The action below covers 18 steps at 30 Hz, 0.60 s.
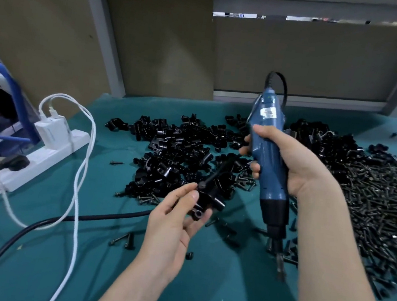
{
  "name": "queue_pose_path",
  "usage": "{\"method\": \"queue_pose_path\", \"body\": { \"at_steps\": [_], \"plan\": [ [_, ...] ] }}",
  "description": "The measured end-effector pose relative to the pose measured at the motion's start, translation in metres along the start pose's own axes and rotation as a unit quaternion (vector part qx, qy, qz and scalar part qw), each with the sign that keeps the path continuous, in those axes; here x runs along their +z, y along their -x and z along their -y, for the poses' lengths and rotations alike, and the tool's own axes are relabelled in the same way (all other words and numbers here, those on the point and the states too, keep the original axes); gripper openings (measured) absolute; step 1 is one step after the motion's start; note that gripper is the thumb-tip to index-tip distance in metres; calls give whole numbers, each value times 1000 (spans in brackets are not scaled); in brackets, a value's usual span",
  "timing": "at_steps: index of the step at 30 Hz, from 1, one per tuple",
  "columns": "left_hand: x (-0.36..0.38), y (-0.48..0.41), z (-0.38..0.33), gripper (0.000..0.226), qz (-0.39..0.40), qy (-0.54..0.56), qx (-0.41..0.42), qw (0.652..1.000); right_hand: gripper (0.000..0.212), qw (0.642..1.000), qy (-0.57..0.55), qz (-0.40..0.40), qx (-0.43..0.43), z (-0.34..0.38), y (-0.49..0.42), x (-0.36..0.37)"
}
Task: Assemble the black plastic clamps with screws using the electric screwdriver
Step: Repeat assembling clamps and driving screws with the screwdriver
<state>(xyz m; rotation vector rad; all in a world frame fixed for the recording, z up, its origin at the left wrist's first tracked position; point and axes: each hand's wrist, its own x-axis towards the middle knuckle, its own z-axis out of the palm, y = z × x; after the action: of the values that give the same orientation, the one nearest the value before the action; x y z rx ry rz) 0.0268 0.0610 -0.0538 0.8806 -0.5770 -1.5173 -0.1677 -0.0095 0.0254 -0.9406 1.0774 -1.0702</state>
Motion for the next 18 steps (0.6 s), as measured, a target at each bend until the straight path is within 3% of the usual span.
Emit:
{"method": "queue_pose_path", "body": {
  "at_steps": [2, 6, 11, 15, 18],
  "plan": [
    [1, 0, -3, 21, -12, 56, -17, 998, 44, 998, 26, 49, 13, 0, 2, 8],
    [4, 0, -12, 56, -20, 125, 4, 992, 47, 986, 91, 139, 36, -11, -2, 33],
    [3, -3, -20, 34, -33, 138, 37, 989, 28, 985, 126, 115, 40, -20, -10, 56],
    [6, -1, -15, 50, -10, 126, 67, 990, 26, 988, 109, 104, 28, -18, -10, 56],
    [5, -2, -12, 37, 17, 115, 89, 989, 30, 986, 114, 119, 26, -18, -8, 56]
  ]
}}
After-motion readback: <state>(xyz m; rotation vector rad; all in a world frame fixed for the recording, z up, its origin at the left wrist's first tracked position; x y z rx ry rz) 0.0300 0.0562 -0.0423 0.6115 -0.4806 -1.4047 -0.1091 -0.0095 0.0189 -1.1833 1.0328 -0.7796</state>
